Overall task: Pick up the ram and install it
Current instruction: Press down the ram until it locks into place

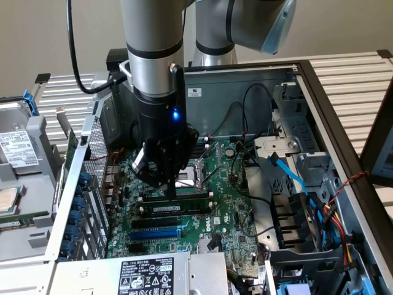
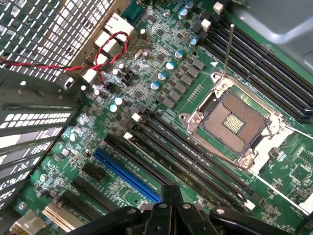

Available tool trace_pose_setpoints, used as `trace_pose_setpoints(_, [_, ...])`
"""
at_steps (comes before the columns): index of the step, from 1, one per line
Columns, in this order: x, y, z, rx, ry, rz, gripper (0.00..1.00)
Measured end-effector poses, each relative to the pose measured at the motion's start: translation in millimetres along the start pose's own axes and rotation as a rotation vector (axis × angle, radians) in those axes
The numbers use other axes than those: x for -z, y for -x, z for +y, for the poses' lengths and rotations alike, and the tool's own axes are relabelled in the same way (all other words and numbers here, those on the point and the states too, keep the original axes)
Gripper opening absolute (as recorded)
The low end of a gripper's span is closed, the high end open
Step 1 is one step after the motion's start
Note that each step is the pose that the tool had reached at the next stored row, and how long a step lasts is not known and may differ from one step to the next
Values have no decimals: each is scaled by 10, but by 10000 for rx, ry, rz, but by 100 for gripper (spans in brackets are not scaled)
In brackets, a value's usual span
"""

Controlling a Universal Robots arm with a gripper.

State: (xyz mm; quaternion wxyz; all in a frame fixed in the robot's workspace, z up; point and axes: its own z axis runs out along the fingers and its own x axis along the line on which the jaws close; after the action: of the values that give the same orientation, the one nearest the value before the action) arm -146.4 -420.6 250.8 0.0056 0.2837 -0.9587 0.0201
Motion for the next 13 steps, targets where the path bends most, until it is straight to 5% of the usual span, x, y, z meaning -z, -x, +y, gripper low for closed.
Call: trace_pose_setpoints(13, [6, 0, 0, -2025, 45, 70, 11])
